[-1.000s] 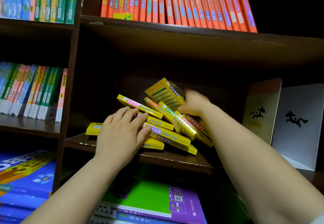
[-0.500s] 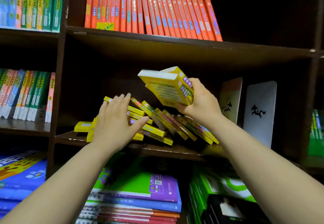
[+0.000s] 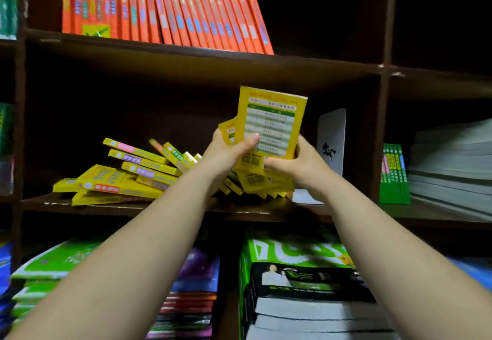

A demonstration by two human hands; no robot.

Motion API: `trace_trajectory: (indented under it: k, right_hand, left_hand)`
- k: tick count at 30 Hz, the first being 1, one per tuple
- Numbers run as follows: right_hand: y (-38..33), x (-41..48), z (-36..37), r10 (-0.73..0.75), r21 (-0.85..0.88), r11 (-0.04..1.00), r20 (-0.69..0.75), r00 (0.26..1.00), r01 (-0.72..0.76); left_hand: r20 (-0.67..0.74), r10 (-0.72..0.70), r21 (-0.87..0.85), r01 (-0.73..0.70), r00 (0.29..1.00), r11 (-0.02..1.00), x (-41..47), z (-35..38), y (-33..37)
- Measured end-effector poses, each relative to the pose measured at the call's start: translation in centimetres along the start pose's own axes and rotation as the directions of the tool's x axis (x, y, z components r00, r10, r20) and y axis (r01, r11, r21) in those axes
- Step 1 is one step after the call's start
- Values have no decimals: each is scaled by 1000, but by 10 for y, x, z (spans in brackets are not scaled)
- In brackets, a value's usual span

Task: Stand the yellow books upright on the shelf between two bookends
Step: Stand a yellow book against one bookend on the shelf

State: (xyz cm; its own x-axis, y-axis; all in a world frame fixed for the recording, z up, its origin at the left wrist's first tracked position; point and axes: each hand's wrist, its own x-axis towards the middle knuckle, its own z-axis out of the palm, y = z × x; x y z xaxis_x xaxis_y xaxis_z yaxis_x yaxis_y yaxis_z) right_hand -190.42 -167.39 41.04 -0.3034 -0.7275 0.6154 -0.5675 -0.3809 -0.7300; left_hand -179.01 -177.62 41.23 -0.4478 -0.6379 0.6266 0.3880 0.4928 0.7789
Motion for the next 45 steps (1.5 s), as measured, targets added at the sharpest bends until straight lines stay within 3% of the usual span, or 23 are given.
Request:
trace_trajectory:
  k: [10,20,27,31,45]
  right_hand:
    - [66,11,-18,82,7,997,-28,996,-82]
    - [74,5,-16,31,-201,979,3,1000,-30]
    - [80,-5,-16,2,-82,996,-202,979,-19]
    - [75,-4,-21,-50,-109,993,-148,988,34]
    - [76,-7,-30,-10,-130,991,112,994,25]
  left_hand:
    - [158,-15,-32,21,987,999,10,32,-51]
    - [243,8,37,-17,970,999,7,33,-57]
    - [140,14,-4,-14,990,1000,6,39,-60]
    - [171,20,-28,-15,985,999,9,40,-60]
    - [269,-56,-142,97,961,985,8,50,-61]
